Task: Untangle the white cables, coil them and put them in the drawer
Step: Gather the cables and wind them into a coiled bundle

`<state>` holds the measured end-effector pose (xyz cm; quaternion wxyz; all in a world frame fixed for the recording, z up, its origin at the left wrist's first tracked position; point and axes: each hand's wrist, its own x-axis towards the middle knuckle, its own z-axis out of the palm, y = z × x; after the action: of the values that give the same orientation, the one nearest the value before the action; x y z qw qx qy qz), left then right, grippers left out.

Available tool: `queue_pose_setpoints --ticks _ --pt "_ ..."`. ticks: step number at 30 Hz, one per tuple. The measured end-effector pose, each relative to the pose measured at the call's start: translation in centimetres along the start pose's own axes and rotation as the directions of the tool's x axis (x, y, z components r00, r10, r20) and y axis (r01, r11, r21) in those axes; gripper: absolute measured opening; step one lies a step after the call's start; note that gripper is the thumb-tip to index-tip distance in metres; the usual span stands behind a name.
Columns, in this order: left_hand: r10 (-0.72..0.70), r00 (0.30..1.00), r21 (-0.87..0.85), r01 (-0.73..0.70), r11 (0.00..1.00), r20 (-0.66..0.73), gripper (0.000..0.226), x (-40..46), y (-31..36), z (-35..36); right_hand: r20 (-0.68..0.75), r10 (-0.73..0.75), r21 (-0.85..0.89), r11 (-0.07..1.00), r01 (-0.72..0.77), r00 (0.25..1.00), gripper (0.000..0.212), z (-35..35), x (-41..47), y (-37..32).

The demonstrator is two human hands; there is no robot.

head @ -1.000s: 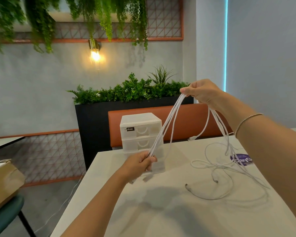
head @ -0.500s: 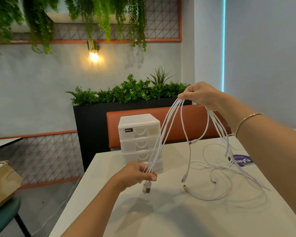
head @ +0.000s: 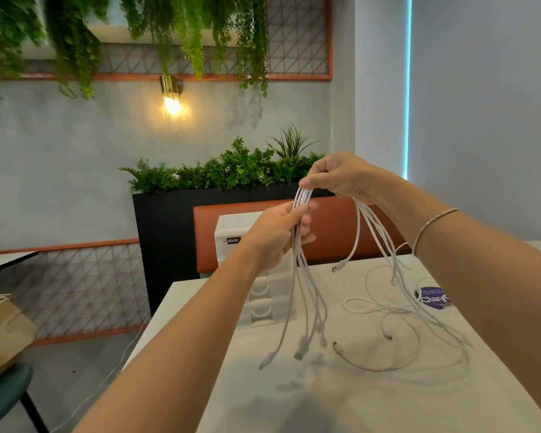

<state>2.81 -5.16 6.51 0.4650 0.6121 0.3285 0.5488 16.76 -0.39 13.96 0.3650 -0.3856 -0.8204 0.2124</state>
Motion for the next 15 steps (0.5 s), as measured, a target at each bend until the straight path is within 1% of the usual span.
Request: queue_pose_setpoints --ticks 2,4,7,11,15 --pt "-0.004 1.0 0.128 0.001 0.992 0.02 0.02 -0.2 -0.3 -0.2 -0.059 0.01 -0.017 1.0 -0.011 0.998 0.022 -0.4 0.0 0.3" --pt "-0.014 0.999 0.263 0.002 0.965 0.043 0.02 -0.7 -0.6 -0.5 -0.117 0.023 0.006 1.0 -0.022 0.993 0.024 -0.8 0.0 0.6" --pt "-0.096 0.993 0.368 0.064 0.928 0.071 0.02 -1.8 -1.6 -1.9 -0.172 0.018 -0.007 1.0 -0.02 0.985 0.023 -1.2 0.0 0.9" --pt "-0.21 0.975 0.347 0.175 0.921 0.067 0.018 -3.6 -3.6 -4.4 -0.192 0.05 0.01 0.999 -0.049 0.98 0.02 -1.2 -0.5 1.7" --pt "-0.248 0.969 0.322 0.24 0.916 -0.016 0.017 -4.8 -4.6 -6.0 -0.196 0.07 0.032 0.997 -0.065 0.978 0.02 -0.8 -1.2 2.3"
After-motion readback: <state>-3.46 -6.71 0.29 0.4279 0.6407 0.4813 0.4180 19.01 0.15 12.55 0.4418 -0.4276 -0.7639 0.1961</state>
